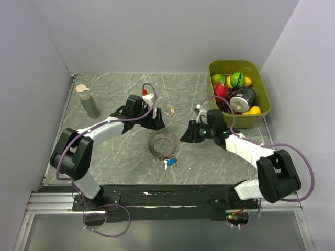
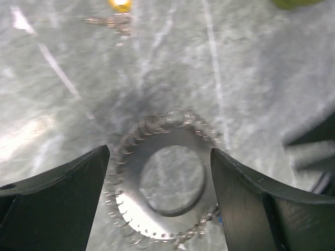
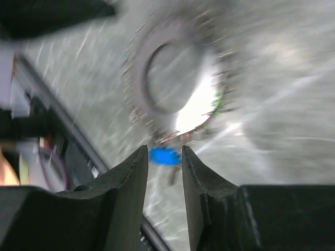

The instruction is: Put the keys on the keyring

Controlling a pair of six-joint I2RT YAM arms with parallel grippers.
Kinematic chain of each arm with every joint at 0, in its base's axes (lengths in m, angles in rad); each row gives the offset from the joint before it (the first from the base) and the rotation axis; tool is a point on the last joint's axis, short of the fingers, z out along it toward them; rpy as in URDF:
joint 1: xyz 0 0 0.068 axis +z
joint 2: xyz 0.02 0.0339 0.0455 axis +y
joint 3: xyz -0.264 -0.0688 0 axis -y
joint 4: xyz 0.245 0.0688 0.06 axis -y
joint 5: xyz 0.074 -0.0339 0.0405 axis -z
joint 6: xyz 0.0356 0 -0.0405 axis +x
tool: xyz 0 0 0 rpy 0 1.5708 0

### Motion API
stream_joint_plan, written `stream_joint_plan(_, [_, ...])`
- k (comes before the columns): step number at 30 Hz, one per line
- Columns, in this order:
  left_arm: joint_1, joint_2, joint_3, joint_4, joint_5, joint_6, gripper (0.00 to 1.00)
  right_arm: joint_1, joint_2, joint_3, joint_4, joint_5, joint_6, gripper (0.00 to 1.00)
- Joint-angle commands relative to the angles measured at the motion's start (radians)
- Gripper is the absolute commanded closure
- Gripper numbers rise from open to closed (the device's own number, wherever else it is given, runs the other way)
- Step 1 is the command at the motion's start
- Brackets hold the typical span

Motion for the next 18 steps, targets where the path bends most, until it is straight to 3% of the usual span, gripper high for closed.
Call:
stream_joint_plan(1, [-0.035, -0.008, -0.031, 0.08, 0.105, -0.063, 0.17, -0.09, 0.057, 0.065, 0.008, -0.018, -0.01, 0.6])
stream_joint_plan(11, [-0.133, 0.117, -0.046, 0.159, 0.204, -0.171, 0.23, -0.106, 0.282, 0.148, 0.084, -0.064, 0.043, 0.58])
stream_joint_plan(18, [-0.189, 0.147, -0.117, 0.168, 0.227, -0.192, 0.33, -0.134, 0.348, 0.159, 0.13, -0.086, 0.057, 0.54])
